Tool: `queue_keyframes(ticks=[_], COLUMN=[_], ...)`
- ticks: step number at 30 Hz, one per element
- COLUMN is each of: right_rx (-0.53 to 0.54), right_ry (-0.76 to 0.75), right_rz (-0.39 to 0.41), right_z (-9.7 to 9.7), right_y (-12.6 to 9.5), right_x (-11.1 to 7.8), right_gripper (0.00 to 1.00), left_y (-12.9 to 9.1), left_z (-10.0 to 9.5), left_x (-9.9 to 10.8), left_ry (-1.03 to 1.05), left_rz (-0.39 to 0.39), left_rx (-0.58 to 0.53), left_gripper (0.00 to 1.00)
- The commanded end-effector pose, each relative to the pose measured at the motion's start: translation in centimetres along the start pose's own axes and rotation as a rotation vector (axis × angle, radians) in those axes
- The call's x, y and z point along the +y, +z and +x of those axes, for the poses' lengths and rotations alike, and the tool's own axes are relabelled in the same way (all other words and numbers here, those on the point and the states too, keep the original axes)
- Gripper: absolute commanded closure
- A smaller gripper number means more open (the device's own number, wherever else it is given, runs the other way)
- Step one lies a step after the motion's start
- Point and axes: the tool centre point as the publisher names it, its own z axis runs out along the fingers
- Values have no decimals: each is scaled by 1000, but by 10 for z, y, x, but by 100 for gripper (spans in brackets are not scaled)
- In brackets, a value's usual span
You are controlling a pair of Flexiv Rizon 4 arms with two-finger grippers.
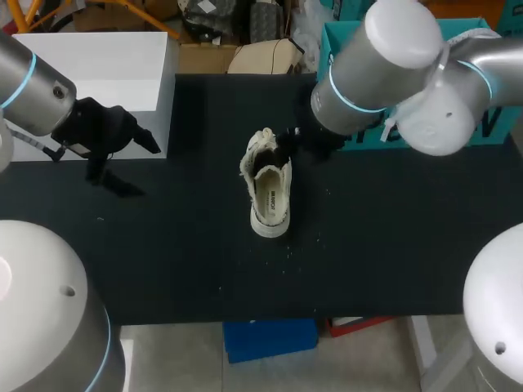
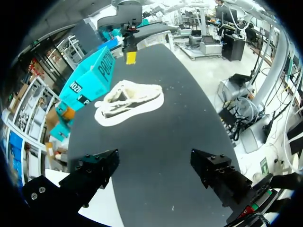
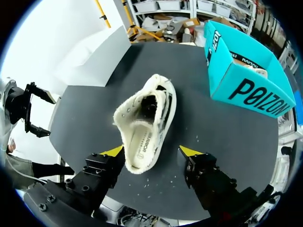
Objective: Take the shoe out of the shoebox, open the shoe tongue, remove and reinsert the insole, then place the shoe into the shoebox
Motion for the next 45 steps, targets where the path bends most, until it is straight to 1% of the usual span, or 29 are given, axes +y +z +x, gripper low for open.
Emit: queue_keyframes(ticks=[1,8,15,23,28,32,39,41,45], right_rx=[-35,-52,-55,-50,-60,-61,-63,-64,-62], right_ry=[3,11,19,18,16,23,25,26,24], right_rz=[6,12,55,91,122,141,156,163,172], right_z=[4,-2,-10,-12,-18,-25,-28,-30,-28], right_y=[14,26,42,61,73,85,102,110,122], right_x=[7,17,24,30,28,21,18,17,14], right_gripper=[50,53,53,53,53,54,55,55,56], left_y=[1,1,1,1,1,1,1,1,1], left_z=[1,1,1,1,1,1,1,1,1], left_x=[0,0,0,0,0,0,0,0,0], left_ry=[1,1,1,1,1,1,1,1,1], left_rz=[-4,-4,-4,-4,-4,-4,-4,-4,-4], left_rx=[-1,-1,-1,-1,-1,-1,-1,-1,-1], left_gripper=[0,0,0,0,0,0,0,0,0])
